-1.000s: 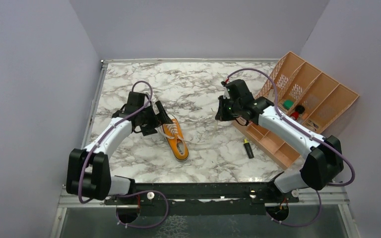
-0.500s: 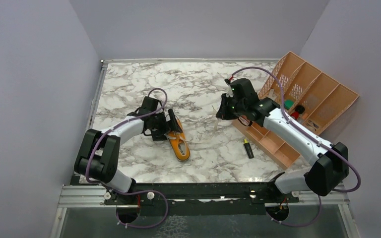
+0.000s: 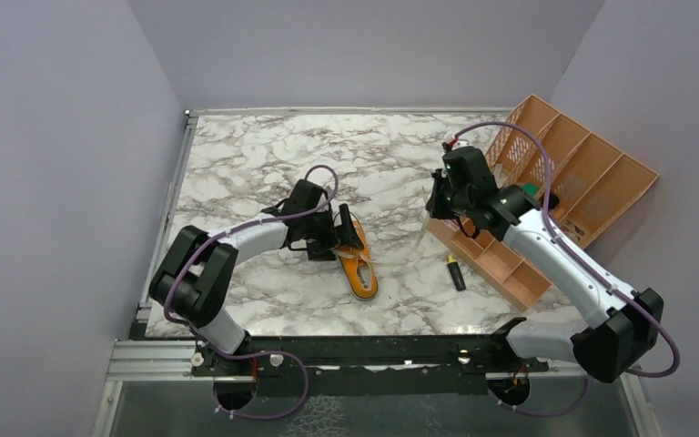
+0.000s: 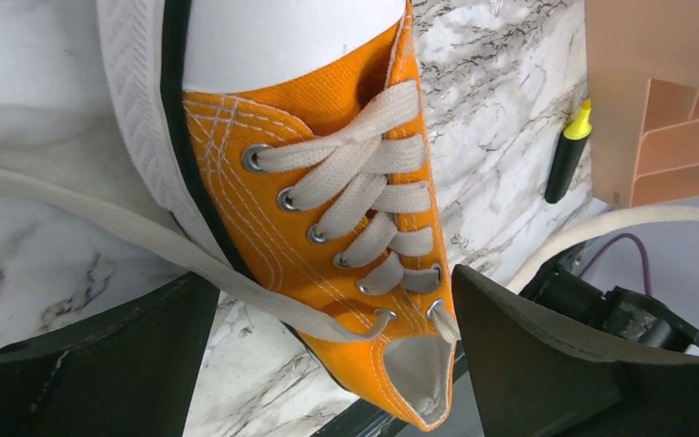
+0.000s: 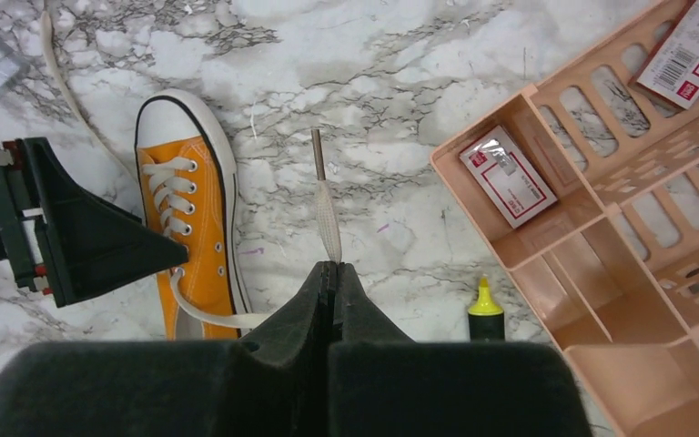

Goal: Tie the shoes

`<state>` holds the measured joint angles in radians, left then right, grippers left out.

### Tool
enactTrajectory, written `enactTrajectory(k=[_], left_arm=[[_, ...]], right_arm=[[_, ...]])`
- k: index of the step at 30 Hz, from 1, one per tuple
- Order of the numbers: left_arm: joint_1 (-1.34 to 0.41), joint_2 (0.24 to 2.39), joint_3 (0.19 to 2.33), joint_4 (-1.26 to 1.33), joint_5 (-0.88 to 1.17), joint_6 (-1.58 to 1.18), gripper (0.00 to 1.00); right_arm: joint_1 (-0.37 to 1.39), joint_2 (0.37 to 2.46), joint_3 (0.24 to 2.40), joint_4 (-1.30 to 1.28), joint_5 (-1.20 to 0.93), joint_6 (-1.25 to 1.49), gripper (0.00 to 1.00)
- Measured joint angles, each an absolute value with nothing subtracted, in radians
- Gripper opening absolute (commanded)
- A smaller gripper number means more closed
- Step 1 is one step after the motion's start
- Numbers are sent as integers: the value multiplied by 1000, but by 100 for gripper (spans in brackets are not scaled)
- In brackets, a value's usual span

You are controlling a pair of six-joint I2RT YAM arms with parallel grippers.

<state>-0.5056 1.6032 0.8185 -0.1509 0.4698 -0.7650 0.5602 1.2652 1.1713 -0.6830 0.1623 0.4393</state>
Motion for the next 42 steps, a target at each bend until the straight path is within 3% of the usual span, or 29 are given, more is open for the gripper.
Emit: enactTrajectory(k=[3, 6, 10, 11, 17, 20, 26, 39, 42], left_arm=[[-510, 1560, 859, -260, 406, -736, 98], [-496, 1441, 860, -353, 358, -741, 89], [-443, 1318, 856, -382, 345, -808, 52], [-422, 1312, 846, -370, 353, -841, 47], [-335, 1378, 722, -268, 373, -1090, 43], [-336, 1404, 663, -205, 380, -1208, 48], [-338, 1501, 546, 28, 429, -1396, 48], [-344, 1534, 474, 274, 448, -1528, 24], [-345, 1510, 456, 275, 447, -1536, 3]], right_arm=[[557, 1217, 1145, -681, 156, 406, 1], [557, 1181, 1113, -680, 148, 382, 1], [557, 1181, 1102, -679, 132, 357, 1], [557, 1183, 1102, -676, 125, 352, 1], [557, 1200, 1102, -648, 93, 331, 1], [557, 1206, 1102, -638, 82, 323, 1], [557, 1206, 1102, -621, 72, 315, 1], [557, 1181, 1077, -612, 63, 313, 1], [557, 1178, 1077, -612, 59, 313, 1]])
